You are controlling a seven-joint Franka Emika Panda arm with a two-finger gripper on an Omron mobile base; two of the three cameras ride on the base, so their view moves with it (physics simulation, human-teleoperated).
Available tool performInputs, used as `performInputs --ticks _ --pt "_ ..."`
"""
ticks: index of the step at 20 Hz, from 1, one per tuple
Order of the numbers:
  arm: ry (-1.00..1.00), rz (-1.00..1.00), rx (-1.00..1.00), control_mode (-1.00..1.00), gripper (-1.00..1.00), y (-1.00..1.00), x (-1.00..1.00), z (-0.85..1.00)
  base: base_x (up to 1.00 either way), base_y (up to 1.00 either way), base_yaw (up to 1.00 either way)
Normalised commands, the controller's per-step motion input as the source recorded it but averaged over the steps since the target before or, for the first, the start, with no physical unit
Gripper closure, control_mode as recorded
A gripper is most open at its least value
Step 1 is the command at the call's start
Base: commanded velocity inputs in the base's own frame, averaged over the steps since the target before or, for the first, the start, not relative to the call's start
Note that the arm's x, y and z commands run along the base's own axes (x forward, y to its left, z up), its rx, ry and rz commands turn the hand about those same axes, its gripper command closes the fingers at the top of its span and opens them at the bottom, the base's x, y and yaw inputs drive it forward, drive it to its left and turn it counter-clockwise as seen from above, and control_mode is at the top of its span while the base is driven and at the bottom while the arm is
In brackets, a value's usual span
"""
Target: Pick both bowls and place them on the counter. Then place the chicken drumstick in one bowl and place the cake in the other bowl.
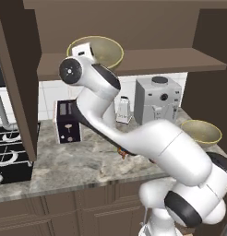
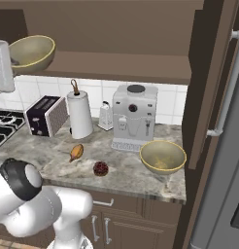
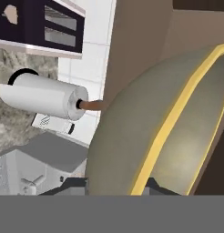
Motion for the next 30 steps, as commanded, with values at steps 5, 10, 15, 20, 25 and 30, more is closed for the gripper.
performInputs --ticks 5,10,15,20,25,30 --pt "-0.01 -0.02 0.00 -1.00 1.00 0.00 -0.99 -0.42 0.00 0.00 0.00" --pt "0.04 -0.02 0.00 -1.00 1.00 0.00 -0.80 -0.57 0.00 0.00 0.00" --pt "0.11 0.00 0.00 -1.00 1.00 -0.08 -0.49 -0.66 0.00 0.00 0.00" --pt "0.13 0.00 0.00 -1.00 1.00 -0.07 -0.26 -0.73 0.00 0.00 0.00" --pt "0.14 0.00 0.00 -1.00 1.00 0.00 -0.09 -0.77 0.00 0.00 0.00" --pt "0.13 0.00 0.00 -1.00 1.00 0.00 0.00 -0.72 0.00 0.00 0.00"
